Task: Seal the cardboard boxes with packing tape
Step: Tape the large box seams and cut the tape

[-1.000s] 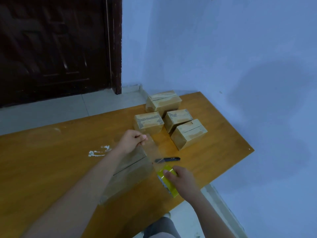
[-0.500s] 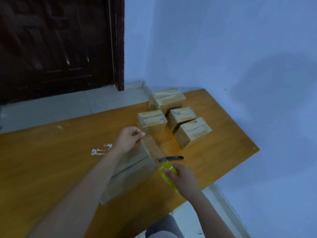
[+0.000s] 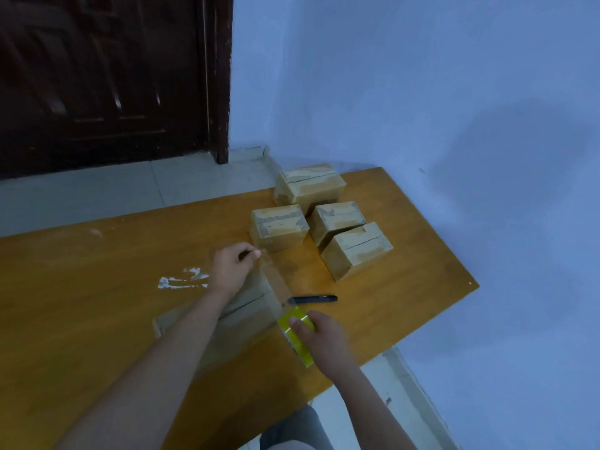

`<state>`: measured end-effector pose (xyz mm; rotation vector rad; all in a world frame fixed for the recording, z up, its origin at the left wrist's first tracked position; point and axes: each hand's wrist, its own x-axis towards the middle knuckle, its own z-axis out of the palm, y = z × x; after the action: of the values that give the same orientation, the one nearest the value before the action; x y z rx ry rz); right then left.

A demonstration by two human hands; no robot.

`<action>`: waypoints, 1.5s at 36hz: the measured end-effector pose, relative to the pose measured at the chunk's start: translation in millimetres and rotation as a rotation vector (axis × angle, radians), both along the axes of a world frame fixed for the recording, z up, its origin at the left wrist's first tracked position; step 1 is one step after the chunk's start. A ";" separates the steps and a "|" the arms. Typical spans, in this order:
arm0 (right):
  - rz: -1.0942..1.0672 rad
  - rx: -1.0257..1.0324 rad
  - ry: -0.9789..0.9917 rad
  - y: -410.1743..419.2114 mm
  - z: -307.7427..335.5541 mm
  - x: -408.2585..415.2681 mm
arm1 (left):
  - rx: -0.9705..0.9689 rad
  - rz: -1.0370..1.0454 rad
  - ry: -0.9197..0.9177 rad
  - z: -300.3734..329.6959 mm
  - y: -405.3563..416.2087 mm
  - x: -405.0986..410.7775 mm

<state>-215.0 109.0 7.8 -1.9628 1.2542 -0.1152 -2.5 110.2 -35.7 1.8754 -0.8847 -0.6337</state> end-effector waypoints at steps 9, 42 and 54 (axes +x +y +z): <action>0.023 0.014 0.033 -0.2 -6.9 -1.4 | 0.013 -0.014 0.058 -0.3 2.6 -1.4; -0.024 0.110 0.071 -7.0 -29.4 1.9 | 0.429 -0.001 0.263 0.8 -13.3 6.6; -0.048 0.100 0.056 -2.4 -34.1 3.2 | 0.703 -0.045 0.160 -3.5 -18.0 5.1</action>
<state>-211.7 106.6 -26.4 -1.8617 1.3190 -0.0206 2.7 92.3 -39.1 2.3731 -0.6408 -1.2203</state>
